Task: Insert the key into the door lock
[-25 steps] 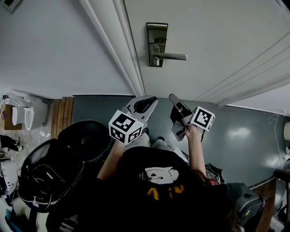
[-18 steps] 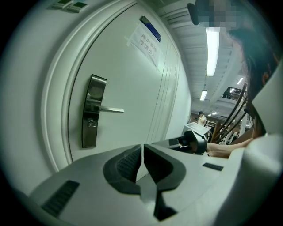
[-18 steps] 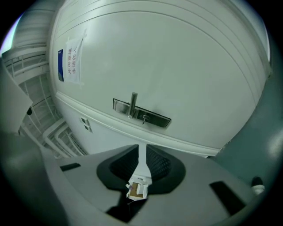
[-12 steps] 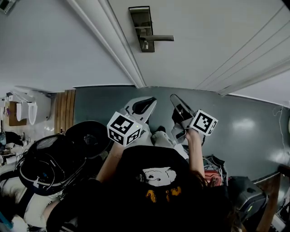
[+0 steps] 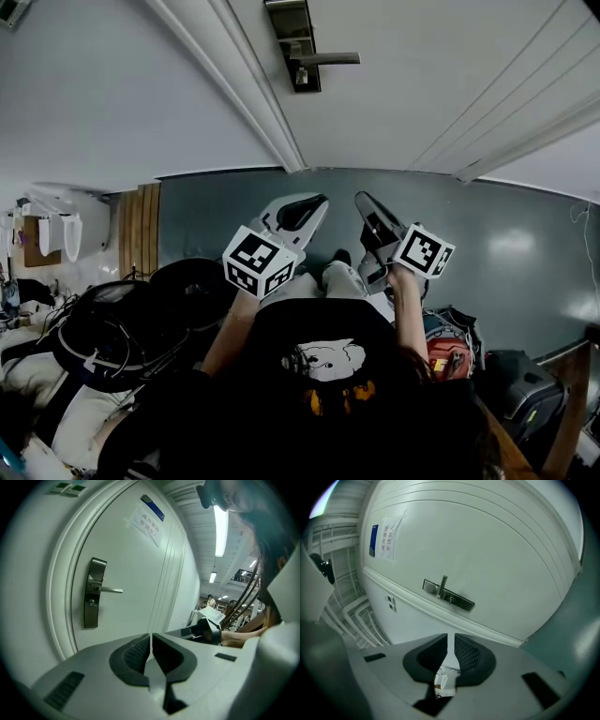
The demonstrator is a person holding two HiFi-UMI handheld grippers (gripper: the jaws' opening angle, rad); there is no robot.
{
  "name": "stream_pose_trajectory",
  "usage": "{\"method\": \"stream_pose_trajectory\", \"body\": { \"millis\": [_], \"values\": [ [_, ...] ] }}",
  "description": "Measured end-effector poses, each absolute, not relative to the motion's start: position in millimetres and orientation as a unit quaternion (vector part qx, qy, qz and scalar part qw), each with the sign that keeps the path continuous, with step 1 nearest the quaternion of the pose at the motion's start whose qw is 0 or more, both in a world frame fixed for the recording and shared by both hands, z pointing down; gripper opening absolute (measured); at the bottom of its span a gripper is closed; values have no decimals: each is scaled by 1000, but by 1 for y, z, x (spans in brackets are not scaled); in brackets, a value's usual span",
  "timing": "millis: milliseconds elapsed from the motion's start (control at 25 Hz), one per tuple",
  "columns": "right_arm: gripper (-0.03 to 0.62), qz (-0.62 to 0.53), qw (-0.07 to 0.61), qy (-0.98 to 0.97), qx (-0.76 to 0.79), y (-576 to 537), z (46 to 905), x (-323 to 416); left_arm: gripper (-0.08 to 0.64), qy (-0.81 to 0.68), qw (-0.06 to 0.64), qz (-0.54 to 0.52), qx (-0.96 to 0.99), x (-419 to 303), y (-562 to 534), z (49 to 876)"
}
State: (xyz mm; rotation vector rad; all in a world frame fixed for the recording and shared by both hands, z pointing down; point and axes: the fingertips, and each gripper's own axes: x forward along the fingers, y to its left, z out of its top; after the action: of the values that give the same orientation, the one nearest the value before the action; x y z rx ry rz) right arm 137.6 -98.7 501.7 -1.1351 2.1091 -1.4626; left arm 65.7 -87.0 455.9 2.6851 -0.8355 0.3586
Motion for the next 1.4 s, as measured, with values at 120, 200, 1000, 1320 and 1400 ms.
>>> {"method": "stream_pose_trajectory", "body": {
  "millis": [120,200,1000,1320,1400],
  "values": [
    [34,-506,164,739,-413,-88,498,133,20,-281,147,117,941,60,-78,449],
    [34,-499,163,740,-420,-79,493,127,20,-273,145,110,945,55,-70,444],
    [15,-413,147,741,-508,26,469,86,20,-202,134,89,966,15,25,445],
    [15,-377,148,741,-536,40,457,105,20,-184,123,88,971,19,41,443],
    [15,-363,146,745,-540,42,451,107,20,-182,119,89,972,19,44,443]
  ]
}}
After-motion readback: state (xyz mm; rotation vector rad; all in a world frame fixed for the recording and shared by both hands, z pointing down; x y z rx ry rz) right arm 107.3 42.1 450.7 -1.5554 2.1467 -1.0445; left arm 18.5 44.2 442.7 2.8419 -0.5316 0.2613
